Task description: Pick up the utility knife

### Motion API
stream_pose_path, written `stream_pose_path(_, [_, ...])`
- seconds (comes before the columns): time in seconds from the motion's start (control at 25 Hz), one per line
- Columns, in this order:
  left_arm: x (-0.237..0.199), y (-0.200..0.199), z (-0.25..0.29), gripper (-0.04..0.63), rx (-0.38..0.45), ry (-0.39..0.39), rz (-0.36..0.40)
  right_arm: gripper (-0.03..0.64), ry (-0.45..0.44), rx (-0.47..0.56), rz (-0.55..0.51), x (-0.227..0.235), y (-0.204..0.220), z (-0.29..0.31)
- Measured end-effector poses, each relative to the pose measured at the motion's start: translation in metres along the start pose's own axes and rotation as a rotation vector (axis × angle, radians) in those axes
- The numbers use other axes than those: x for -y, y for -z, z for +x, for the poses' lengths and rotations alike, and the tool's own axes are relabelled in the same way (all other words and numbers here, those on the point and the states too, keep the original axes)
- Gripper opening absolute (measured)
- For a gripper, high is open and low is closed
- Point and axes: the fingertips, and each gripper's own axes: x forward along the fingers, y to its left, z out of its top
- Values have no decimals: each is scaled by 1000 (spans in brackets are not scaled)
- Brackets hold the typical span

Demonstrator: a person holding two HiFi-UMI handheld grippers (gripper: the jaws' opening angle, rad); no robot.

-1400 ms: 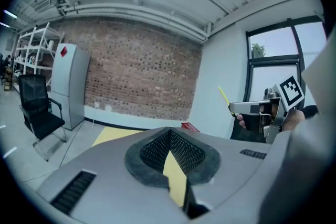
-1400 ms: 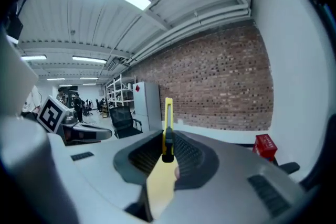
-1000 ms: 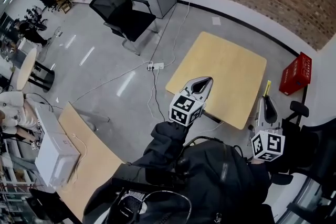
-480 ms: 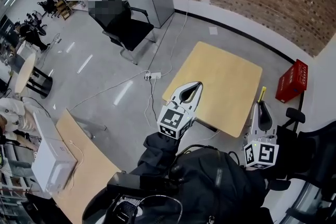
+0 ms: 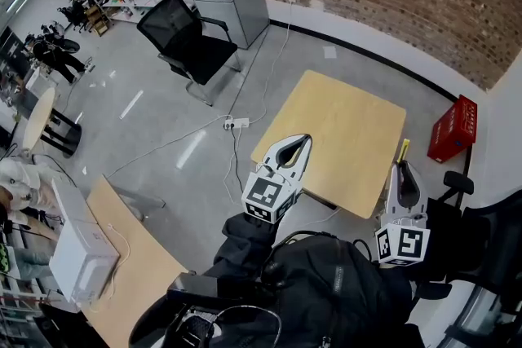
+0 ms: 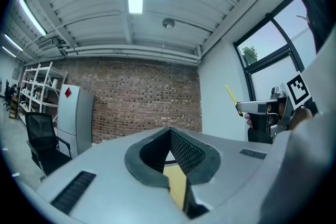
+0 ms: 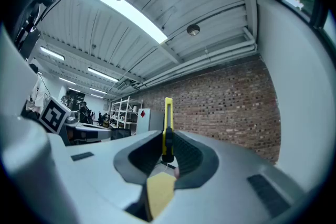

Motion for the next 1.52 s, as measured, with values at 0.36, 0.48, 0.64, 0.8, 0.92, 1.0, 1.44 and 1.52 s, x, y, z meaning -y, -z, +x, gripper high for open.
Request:
stream_pose_path(0.36, [-3, 4, 3, 2, -5, -5, -8, 67, 9, 0, 11, 3, 6, 4])
stream_pose_path(0.48, [-4, 6, 5, 2, -10, -6, -11, 67, 8, 0, 13, 4, 6, 7])
stream_pose_path(0.64, [-7, 8, 5, 2, -16, -6, -16, 67, 8, 2, 12, 2, 4, 9])
stream_pose_path(0.8, [-7, 8, 4, 2, -16, -8, -12, 67, 2, -1, 1, 0, 4, 9])
stream_pose_path(0.92, [-4, 10, 4, 2, -19, -6, -18, 67, 3, 1, 3, 1, 6, 7])
stream_pose_path(1.0, [-3, 12, 4, 2, -26, -4, -24, 67, 2, 3, 4, 1, 6, 7])
stream_pose_path(1.44, [2, 11, 3, 2, -26, 1, -25, 67, 2, 1, 12, 1, 8, 2])
stream_pose_path(1.52, [4, 12, 2, 2, -27, 1, -23, 67, 2, 0, 13, 2, 9, -1])
